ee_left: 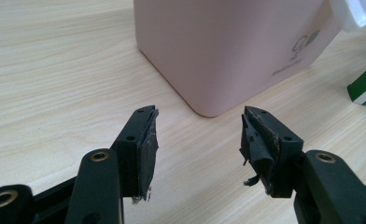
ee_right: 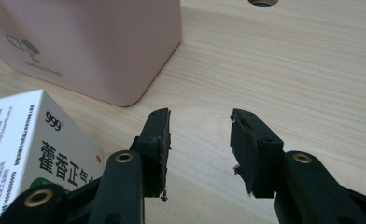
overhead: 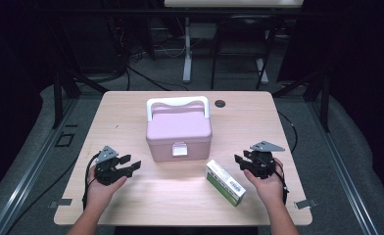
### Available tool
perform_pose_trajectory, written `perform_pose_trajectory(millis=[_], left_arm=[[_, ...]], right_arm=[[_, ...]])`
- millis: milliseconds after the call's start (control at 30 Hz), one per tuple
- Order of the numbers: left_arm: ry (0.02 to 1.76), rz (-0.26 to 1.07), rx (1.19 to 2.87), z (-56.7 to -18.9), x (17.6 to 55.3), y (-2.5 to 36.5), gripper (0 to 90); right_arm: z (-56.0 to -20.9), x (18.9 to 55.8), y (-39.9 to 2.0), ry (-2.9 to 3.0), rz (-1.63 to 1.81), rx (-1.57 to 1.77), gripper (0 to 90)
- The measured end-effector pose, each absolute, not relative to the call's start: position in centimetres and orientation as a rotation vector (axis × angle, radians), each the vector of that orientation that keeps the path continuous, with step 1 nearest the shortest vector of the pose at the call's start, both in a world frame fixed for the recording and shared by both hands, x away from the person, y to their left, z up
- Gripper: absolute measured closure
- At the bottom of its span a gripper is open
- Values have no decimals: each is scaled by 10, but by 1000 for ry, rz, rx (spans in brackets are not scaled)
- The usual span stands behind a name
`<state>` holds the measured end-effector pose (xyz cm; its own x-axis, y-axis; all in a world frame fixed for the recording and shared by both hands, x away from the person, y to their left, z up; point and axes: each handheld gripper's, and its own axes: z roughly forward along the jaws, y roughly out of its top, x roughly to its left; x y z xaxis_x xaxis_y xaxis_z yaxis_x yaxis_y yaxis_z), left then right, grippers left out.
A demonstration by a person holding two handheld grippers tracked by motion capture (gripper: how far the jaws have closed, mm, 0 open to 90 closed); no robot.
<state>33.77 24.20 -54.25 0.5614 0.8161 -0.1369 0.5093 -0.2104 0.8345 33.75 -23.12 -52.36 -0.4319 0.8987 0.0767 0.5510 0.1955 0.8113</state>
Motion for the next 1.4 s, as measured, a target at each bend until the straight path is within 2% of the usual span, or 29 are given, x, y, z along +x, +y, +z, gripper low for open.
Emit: perform_pose_trajectory(millis=[167, 700, 1400], left_arm=[[1079, 412, 1874, -542, 338, 244, 472], [1075, 390, 1864, -540, 341, 245, 483], [1079, 383, 1859, -541, 341, 244, 480]], right_arm=[[-524, 338, -228, 2096, 1089, 1351, 537], [-518, 333, -226, 2133, 1113, 1316, 539], [-470, 313, -203, 2347, 1058, 1154, 554]])
